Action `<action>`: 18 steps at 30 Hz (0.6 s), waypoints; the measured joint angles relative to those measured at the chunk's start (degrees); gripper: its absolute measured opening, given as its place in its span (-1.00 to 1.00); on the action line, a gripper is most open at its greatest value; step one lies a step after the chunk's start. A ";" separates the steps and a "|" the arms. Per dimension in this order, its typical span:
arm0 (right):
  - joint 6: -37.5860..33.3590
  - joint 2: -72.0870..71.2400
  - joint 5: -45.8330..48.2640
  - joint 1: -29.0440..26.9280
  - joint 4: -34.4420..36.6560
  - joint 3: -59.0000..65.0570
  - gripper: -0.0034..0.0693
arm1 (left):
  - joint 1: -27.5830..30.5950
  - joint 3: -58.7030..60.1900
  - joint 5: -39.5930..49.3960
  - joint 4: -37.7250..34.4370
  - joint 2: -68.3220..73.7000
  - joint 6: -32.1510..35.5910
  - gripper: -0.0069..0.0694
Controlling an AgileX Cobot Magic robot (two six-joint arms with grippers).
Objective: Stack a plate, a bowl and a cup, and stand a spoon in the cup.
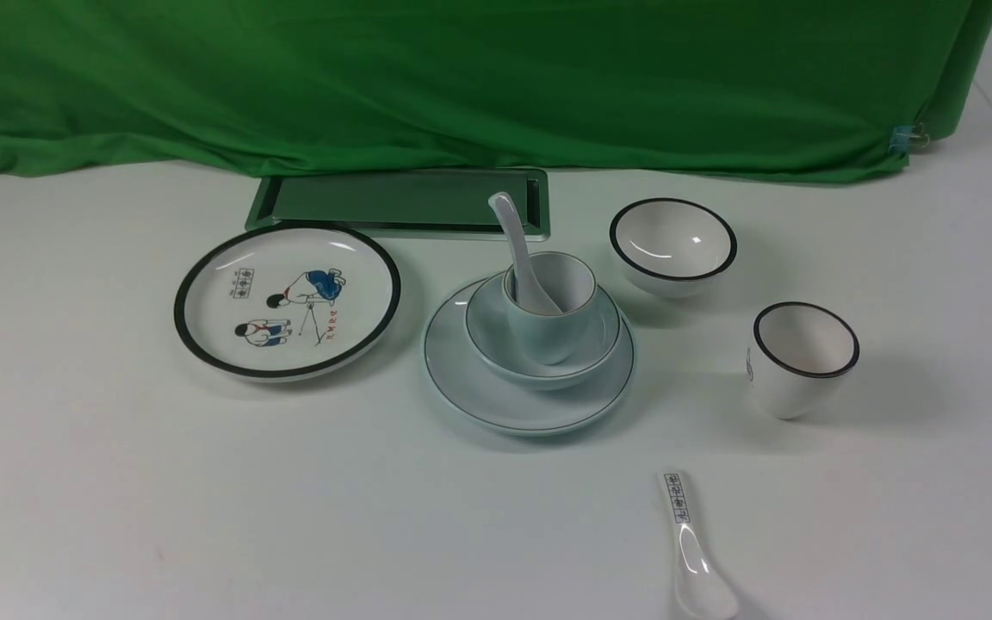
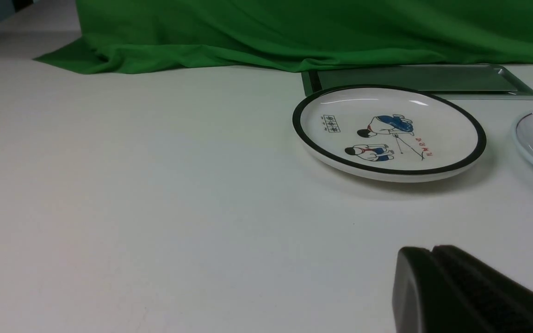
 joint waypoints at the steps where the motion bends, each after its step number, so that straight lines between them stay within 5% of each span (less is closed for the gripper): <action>1: 0.00 0.00 0.00 0.00 0.00 0.00 -0.35 | 0.00 0.00 0.00 0.00 0.00 0.00 -0.90; 18: 0.00 0.00 0.00 0.00 0.00 0.00 -0.26 | 0.00 0.00 0.00 0.00 0.00 0.00 -0.90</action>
